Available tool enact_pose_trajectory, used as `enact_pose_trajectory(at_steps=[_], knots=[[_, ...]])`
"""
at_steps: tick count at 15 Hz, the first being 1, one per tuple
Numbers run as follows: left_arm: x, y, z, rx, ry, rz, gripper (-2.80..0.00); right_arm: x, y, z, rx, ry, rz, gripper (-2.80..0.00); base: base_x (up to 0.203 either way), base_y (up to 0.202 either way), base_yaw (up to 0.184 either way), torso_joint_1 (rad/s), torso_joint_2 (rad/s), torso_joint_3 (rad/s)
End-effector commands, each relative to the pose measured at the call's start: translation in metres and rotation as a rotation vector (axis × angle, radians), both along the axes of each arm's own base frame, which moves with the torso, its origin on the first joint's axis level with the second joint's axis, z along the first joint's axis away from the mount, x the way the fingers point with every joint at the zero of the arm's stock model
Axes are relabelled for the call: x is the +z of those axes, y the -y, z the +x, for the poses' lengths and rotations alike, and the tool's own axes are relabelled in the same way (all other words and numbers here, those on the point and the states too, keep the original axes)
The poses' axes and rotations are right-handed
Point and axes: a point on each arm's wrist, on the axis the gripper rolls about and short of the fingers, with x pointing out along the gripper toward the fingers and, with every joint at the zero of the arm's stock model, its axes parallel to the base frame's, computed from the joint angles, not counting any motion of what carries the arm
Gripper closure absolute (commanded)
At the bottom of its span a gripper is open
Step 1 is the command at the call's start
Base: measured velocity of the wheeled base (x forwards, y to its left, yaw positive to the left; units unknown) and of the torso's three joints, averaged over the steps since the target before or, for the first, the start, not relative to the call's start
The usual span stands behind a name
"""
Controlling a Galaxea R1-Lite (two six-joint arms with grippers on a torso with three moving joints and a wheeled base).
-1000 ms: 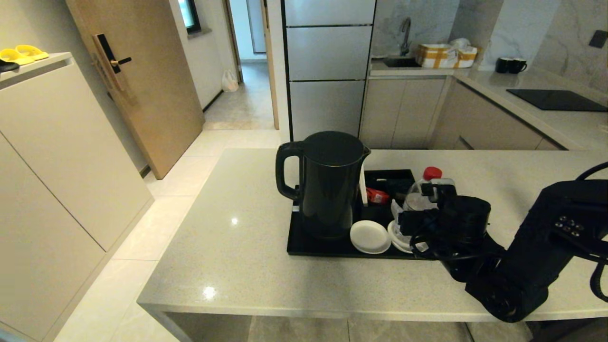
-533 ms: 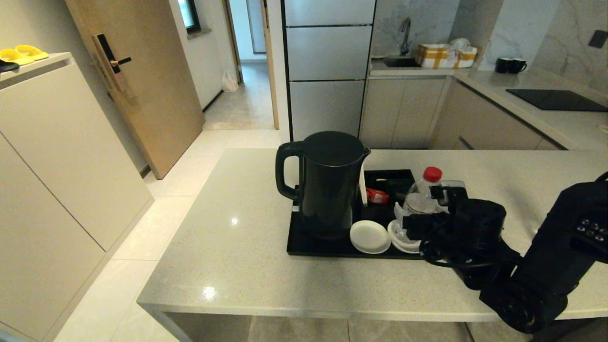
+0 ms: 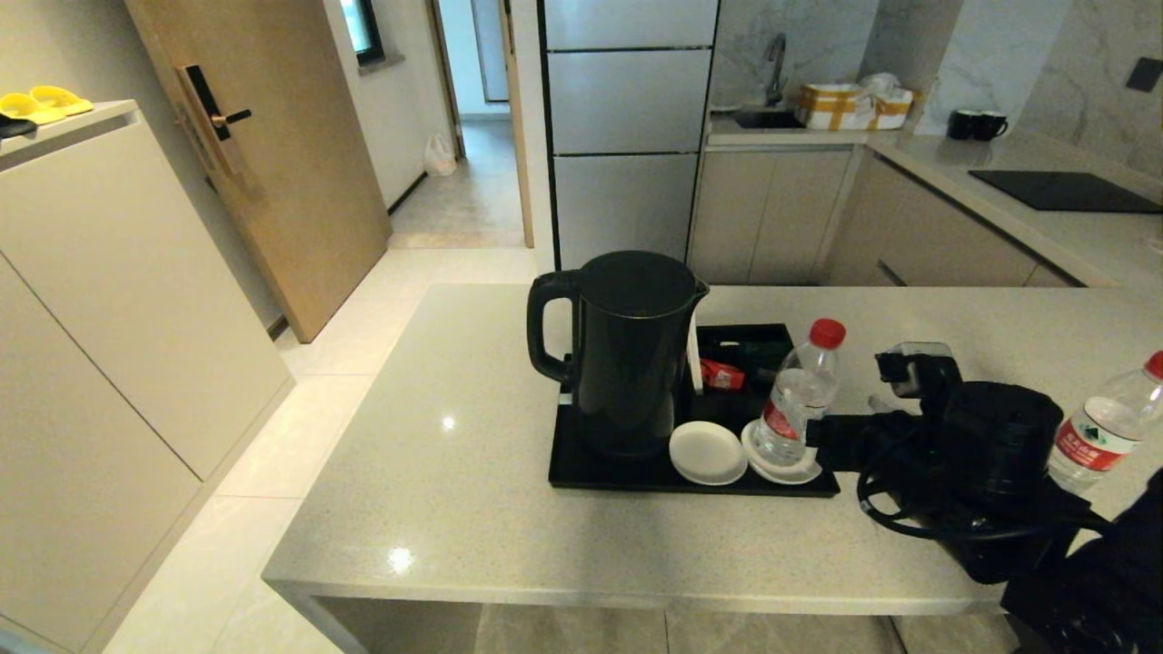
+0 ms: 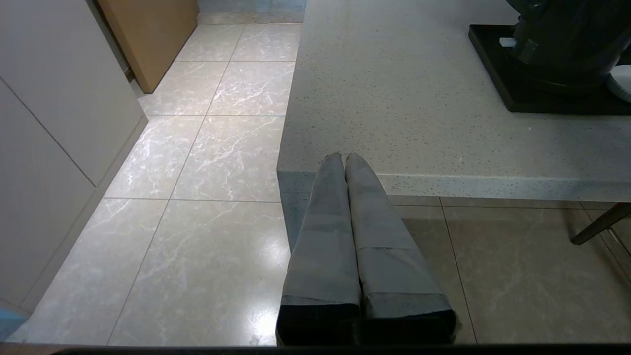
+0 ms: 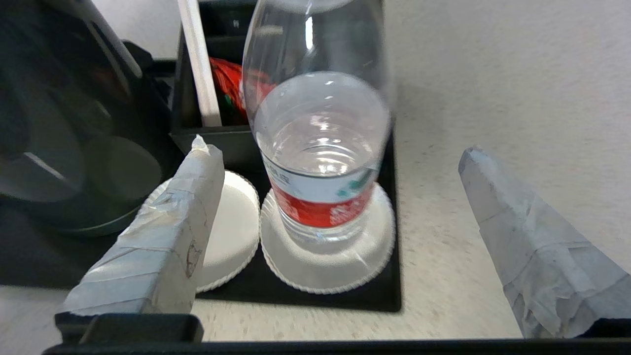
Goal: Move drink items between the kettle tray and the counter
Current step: Return the bottled water to its original position
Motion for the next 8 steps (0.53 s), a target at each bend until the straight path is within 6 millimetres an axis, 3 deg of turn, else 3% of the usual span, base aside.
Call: enact_pose_trajectory(at_steps=[1, 8], knots=[[0.000, 0.000, 0.000, 0.000, 0.000, 0.000, 0.00, 0.021, 0.010, -0.023, -0.004, 0.055, 0.023, -2.80, 0.000, 0.000, 0.000, 0.000, 0.00, 0.000], [0.000, 0.000, 0.000, 0.000, -0.001, 0.000, 0.00, 0.038, 0.056, -0.097, -0.154, 0.049, 0.006, -2.80, 0.000, 0.000, 0.000, 0.000, 0.00, 0.000]])
